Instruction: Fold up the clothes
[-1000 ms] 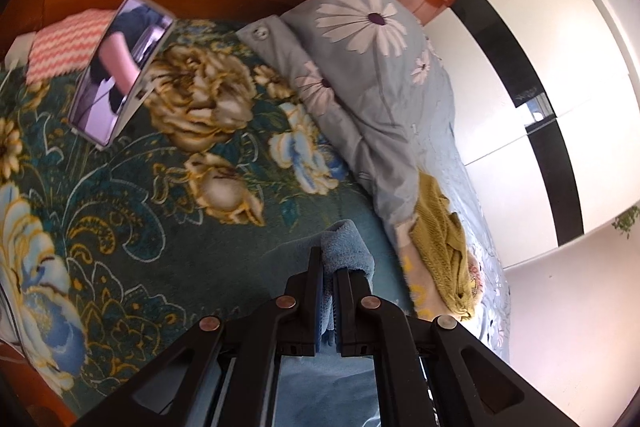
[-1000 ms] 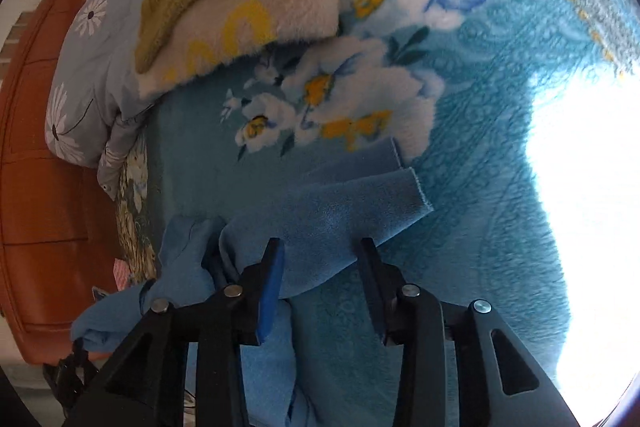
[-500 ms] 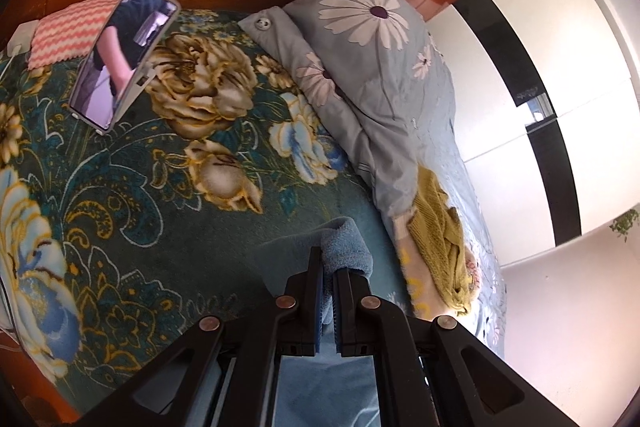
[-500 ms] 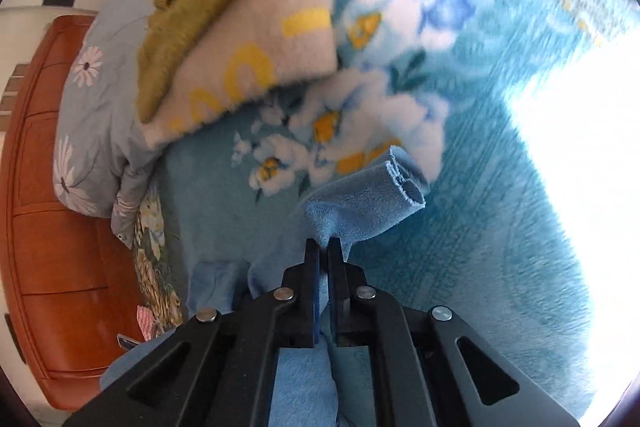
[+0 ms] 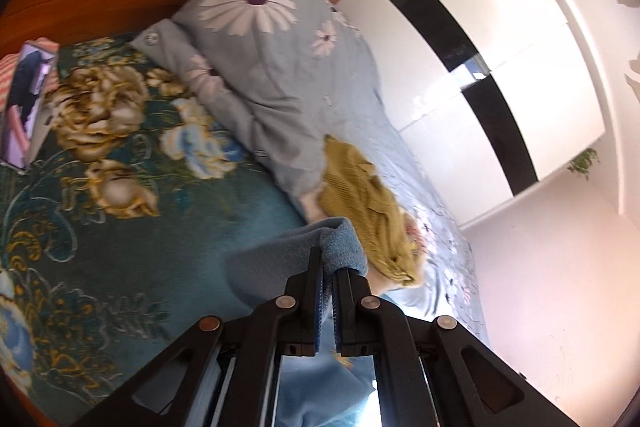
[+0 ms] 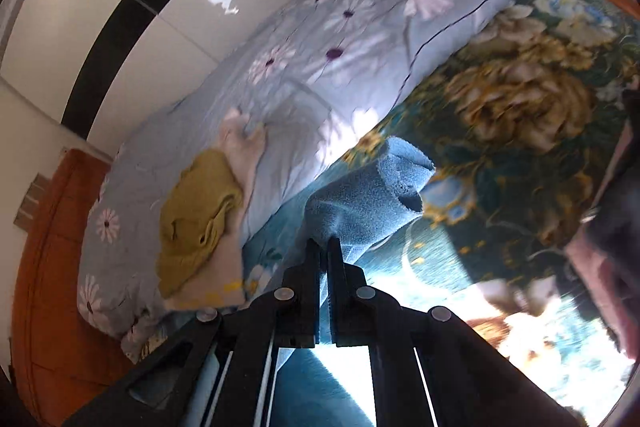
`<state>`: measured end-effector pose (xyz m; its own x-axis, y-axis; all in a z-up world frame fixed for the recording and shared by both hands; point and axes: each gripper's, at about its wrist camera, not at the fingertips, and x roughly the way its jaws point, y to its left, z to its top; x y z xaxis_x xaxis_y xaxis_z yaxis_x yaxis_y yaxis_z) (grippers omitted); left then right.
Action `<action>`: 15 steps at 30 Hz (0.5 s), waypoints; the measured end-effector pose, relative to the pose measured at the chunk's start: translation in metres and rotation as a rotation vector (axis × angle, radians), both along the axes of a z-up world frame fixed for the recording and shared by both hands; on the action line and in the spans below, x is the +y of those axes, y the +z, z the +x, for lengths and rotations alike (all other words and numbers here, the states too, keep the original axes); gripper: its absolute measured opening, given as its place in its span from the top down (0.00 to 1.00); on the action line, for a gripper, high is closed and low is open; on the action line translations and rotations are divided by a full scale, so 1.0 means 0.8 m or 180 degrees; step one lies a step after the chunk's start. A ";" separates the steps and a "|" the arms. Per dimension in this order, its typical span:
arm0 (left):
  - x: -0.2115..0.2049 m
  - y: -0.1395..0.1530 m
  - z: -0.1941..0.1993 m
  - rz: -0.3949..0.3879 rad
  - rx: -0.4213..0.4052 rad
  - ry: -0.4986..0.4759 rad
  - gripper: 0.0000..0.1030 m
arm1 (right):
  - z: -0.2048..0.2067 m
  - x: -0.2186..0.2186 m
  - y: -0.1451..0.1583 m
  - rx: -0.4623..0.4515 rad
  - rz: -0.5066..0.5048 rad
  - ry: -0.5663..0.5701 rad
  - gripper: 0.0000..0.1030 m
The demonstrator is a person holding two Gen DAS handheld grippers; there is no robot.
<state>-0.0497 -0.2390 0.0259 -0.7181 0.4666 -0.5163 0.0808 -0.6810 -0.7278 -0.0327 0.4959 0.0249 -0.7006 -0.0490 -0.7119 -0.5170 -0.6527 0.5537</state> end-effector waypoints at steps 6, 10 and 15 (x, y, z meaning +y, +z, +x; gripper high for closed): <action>0.037 -0.030 -0.017 -0.0086 -0.0244 -0.0196 0.96 | 0.072 0.056 -0.009 -0.0251 0.0098 -0.0289 0.97; 0.036 -0.085 -0.020 -0.0141 -0.0701 -0.0105 0.96 | 0.097 0.033 -0.062 -0.0712 0.0090 -0.0065 0.97; 0.010 -0.148 -0.006 -0.0094 -0.1288 0.0036 0.96 | 0.112 0.008 -0.113 -0.1146 0.0054 0.0144 0.96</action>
